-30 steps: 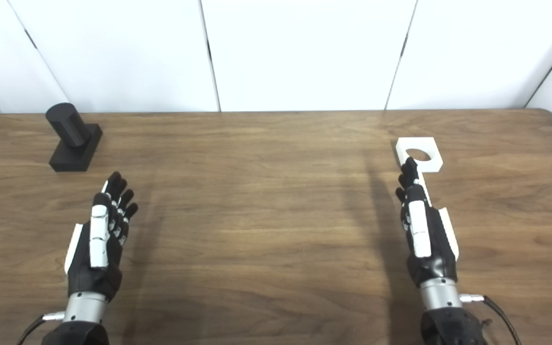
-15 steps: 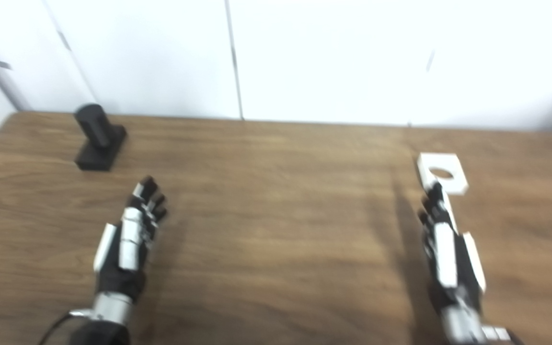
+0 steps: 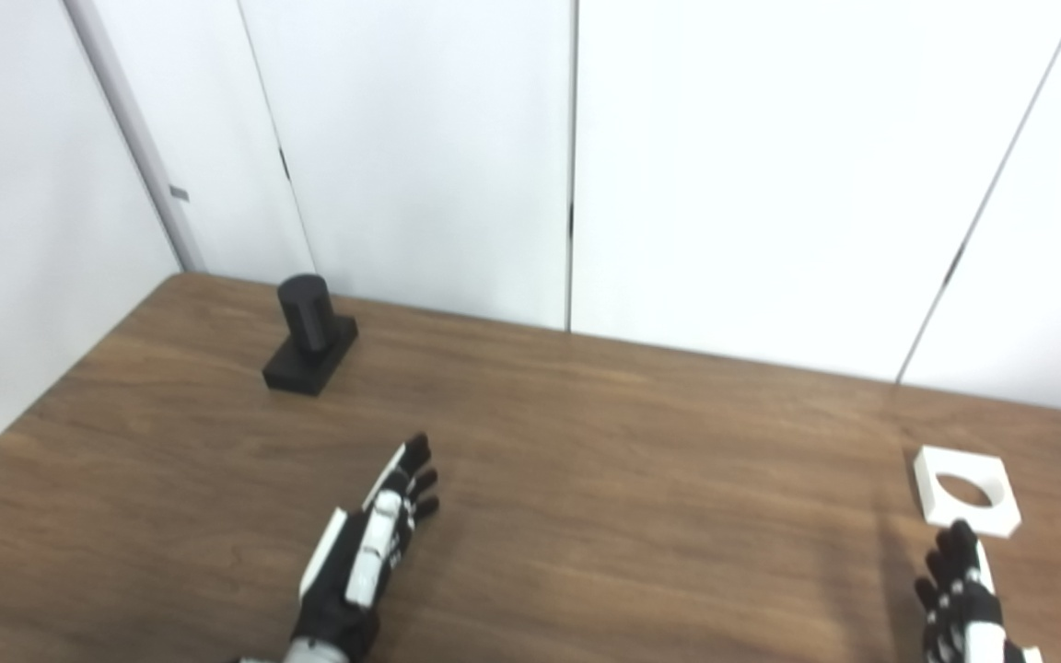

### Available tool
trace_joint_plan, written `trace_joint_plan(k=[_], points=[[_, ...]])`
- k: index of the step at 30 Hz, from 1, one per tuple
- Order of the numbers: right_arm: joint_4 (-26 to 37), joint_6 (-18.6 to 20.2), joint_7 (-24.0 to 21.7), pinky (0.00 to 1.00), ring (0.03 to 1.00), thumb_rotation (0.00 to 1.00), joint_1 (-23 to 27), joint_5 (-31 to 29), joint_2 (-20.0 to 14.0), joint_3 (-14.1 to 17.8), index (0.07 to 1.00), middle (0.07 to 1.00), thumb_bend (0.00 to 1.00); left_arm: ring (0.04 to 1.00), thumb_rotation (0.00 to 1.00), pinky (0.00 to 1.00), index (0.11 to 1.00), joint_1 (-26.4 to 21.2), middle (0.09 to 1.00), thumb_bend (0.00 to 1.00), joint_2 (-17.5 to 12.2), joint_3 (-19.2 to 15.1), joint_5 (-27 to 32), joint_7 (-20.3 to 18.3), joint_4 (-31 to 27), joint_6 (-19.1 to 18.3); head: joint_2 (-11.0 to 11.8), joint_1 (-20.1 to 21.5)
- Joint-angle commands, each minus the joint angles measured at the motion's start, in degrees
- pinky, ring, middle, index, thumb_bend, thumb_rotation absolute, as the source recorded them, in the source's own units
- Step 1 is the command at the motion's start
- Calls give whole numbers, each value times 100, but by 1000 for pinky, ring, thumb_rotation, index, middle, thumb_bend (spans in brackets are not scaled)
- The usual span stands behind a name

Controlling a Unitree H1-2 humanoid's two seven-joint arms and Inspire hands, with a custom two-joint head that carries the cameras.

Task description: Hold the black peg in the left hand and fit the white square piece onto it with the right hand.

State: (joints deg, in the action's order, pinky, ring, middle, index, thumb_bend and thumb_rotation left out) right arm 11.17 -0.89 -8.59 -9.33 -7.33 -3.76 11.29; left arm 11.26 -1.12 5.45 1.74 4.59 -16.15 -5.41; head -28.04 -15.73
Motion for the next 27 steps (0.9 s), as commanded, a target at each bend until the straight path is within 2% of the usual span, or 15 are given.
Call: trace_joint_plan(k=[1, 6, 12, 15, 19, 21, 23, 26, 27], points=[[61, -298, -89, 1000, 1000, 1000, -619, -50, -206, -25, 1000, 1000, 612, 994, 1000, 953, 996, 609, 1000, 460, 266, 57, -69, 45, -37, 254, -8, -2], [35, -308, -93, 1000, 1000, 1000, -598, -9, -180, -3, 1000, 1000, 655, 1000, 1000, 969, 1000, 587, 1000, 458, 229, 82, -118, 31, -2, 273, -58, 61], [106, -202, -73, 1000, 1000, 1000, -609, 13, -133, 3, 1000, 1000, 678, 1000, 982, 998, 1000, 571, 1000, 489, 201, 97, -289, 62, -97, 126, -125, 145], [133, -182, -64, 1000, 1000, 1000, -624, 38, -131, 4, 1000, 1000, 680, 1000, 943, 998, 1000, 571, 1000, 494, 139, 99, -420, 39, -248, -36, -145, 148], [128, -133, -92, 1000, 1000, 1000, -632, -79, -123, 29, 1000, 1000, 686, 1000, 841, 1000, 1000, 517, 1000, 421, -2, 26, -577, -17, -745, -499, -182, 130], [124, -110, -93, 1000, 1000, 1000, -627, -137, -108, 42, 1000, 1000, 681, 1000, 748, 995, 1000, 459, 1000, 438, -157, -4, -899, -43, -1060, -808, -182, 130], [133, -108, -82, 1000, 1000, 1000, -625, -140, -94, 39, 1000, 1000, 680, 982, 681, 970, 1000, 361, 998, 478, -384, -11, -1533, -81, -1370, -1096, -197, 131], [111, -164, -55, 1000, 1000, 1000, -627, -48, -92, 29, 1000, 1000, 675, 947, 586, 920, 988, 164, 967, 613, -601, -170, -2223, -168, -1636, -1397, -210, 130], [111, -151, -53, 1000, 1000, 1000, -627, -50, -88, 29, 1000, 1000, 672, 937, 584, 902, 989, 89, 961, 654, -634, -264, -2322, -228, -1688, -1527, -215, 132]])
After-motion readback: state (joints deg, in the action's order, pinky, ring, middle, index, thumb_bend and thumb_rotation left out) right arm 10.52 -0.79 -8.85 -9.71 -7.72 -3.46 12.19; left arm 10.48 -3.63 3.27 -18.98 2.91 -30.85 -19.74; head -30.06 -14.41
